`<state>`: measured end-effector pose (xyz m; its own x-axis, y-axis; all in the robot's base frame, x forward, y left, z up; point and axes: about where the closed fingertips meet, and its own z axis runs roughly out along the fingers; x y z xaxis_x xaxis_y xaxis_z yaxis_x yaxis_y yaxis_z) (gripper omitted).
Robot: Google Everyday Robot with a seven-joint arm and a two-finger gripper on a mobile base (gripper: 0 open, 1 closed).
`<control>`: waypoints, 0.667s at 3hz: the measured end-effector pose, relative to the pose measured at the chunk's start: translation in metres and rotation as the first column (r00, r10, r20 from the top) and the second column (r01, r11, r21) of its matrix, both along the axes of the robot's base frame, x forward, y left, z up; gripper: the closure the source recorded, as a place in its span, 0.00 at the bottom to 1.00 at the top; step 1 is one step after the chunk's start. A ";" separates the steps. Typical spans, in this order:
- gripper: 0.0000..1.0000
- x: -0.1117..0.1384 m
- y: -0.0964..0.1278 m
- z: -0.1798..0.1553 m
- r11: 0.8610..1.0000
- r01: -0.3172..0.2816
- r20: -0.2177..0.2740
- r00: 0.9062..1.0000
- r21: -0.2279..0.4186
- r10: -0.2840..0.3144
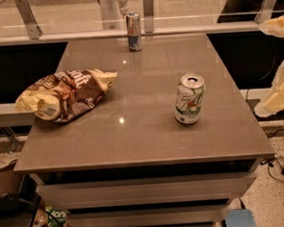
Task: Move 7up can near redbull can
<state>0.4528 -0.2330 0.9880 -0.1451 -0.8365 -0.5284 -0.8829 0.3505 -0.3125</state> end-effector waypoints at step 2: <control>0.00 0.020 0.013 -0.033 0.959 -0.045 0.058 0.998 0.278 0.030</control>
Offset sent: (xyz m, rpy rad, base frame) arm 0.0342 0.0161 -0.0557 0.4475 -0.0714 0.0458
